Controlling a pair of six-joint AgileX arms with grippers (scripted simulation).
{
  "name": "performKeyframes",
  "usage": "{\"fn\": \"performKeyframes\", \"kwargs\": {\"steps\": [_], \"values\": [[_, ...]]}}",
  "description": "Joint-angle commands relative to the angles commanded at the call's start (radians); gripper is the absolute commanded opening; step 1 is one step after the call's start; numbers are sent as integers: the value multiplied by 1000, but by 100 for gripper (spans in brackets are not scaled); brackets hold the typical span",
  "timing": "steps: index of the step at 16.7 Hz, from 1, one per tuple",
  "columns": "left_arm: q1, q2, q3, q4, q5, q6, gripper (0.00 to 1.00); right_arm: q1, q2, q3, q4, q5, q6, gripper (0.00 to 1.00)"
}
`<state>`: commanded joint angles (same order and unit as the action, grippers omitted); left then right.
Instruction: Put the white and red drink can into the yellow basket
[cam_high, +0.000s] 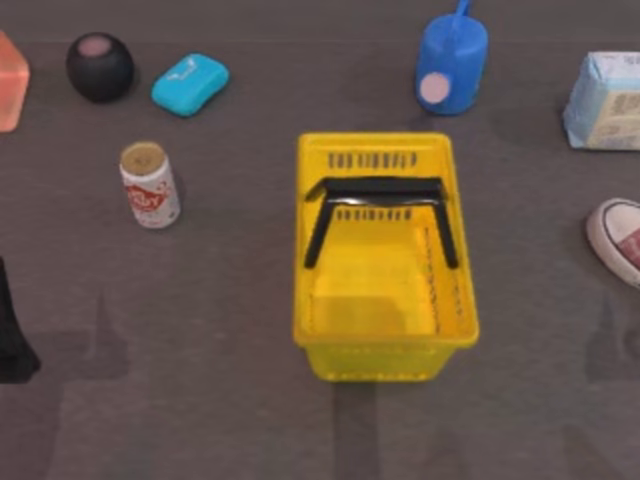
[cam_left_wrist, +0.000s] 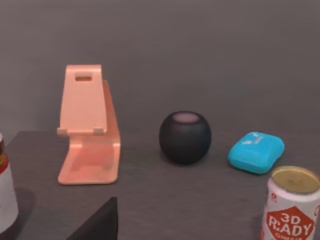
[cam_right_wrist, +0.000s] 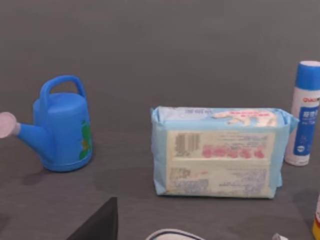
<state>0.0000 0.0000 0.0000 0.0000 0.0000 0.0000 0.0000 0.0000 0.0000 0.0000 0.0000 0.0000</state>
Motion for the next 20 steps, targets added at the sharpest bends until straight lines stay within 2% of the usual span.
{"fn": "performKeyframes", "kwargs": {"steps": [4, 9, 14, 20], "values": [[-8, 29, 24, -27, 4, 9, 100, 0, 0, 0, 0, 0, 0, 100], [-55, 279, 234, -231, 26, 80, 100, 0, 0, 0, 0, 0, 0, 100], [-114, 711, 614, -539, 45, 198, 100, 0, 0, 0, 0, 0, 0, 100], [-174, 1330, 1189, -913, 51, 363, 100, 0, 0, 0, 0, 0, 0, 100]]}}
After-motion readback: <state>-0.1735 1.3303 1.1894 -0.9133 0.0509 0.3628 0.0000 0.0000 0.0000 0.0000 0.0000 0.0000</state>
